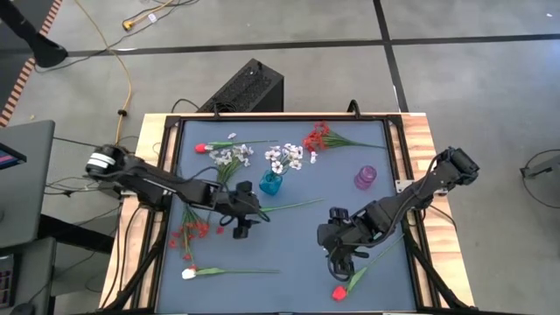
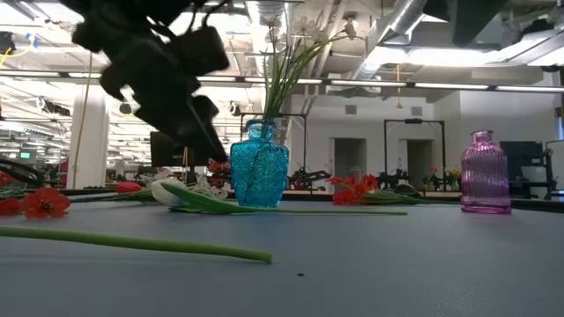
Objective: Sort flowers into vase by color
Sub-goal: Put the top white flower into the blue vase
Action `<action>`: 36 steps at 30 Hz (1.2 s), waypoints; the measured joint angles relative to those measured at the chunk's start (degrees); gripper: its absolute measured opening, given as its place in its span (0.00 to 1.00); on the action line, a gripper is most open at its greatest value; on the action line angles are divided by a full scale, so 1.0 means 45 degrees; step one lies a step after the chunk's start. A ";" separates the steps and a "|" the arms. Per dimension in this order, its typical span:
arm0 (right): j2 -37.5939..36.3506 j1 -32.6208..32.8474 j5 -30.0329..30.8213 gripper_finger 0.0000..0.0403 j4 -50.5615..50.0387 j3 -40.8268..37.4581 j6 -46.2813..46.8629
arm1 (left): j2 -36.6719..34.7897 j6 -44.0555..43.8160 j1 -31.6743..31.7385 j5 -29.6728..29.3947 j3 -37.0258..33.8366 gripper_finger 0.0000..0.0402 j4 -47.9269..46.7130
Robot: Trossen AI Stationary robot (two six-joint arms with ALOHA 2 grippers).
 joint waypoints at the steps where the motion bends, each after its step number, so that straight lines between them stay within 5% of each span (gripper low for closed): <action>1: 0.0000 0.0000 0.0083 0.73 -0.0012 0.0000 -0.0029 | 0.0309 -0.0003 0.0006 -0.0069 0.0000 0.58 0.0388; 12: 0.0000 0.0000 0.0207 0.73 -0.0082 0.0000 -0.0067 | 0.2823 -0.0204 0.0013 -0.1613 0.0539 0.58 0.1235; 19: 0.0000 0.0000 0.0397 0.73 -0.0118 0.0000 -0.0081 | 0.3362 -0.0414 0.0013 -0.1251 0.0729 0.56 0.0993; 23: 0.0000 -0.0016 0.0542 0.73 -0.0113 0.0000 -0.0110 | 0.3294 -0.0856 0.0111 -0.1002 0.0733 0.44 0.0669; 30: 0.0000 -0.0199 0.0537 0.73 -0.0111 0.0000 -0.0115 | 0.3214 -0.1864 0.0187 -0.0565 0.0773 0.05 -0.0423; 36: 0.0000 -0.0204 0.0537 0.73 -0.0091 0.0000 -0.0115 | 0.1827 -0.2064 -0.0211 -0.0024 0.0635 0.03 -0.2807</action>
